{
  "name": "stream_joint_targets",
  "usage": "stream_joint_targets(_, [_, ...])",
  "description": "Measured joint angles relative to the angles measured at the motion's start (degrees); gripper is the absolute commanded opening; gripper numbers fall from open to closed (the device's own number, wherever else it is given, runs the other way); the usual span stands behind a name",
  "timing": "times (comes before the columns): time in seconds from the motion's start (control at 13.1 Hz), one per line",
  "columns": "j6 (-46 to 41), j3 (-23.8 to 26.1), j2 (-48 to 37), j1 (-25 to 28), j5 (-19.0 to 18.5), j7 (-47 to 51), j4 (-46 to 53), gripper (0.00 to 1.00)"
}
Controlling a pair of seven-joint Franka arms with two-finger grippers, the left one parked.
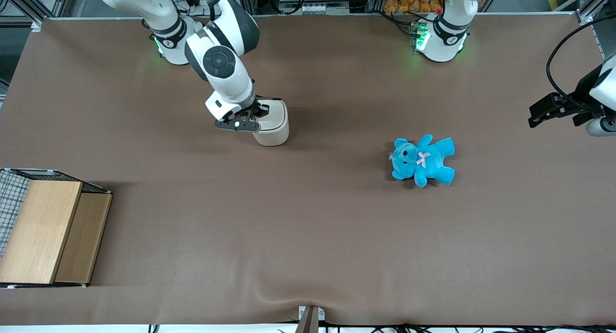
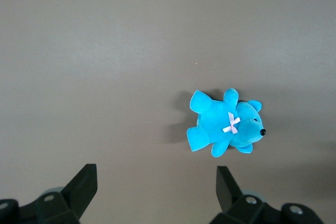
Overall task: Open trash can with right arm
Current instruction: 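Lower the right gripper onto the trash can lid's edge, then push the lid with the right gripper to swing it open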
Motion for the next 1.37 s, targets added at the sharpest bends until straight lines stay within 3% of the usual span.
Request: stream_joint_targets(1.37, [1.34,0.03,-0.02,1.47,-2.00,1.00,-1.50,0.00])
